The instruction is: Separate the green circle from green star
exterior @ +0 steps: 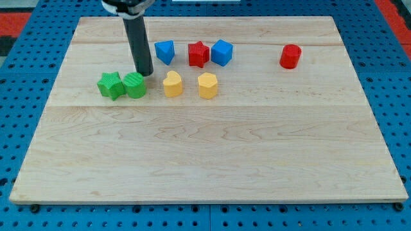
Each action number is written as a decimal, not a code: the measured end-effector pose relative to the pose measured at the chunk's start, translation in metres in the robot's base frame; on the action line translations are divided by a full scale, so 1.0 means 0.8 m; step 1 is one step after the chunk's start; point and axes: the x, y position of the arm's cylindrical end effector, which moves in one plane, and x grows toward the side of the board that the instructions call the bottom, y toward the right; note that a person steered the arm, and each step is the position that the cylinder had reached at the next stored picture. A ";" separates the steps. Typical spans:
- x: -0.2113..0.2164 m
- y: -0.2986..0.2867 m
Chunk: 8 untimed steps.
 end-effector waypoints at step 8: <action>0.171 -0.055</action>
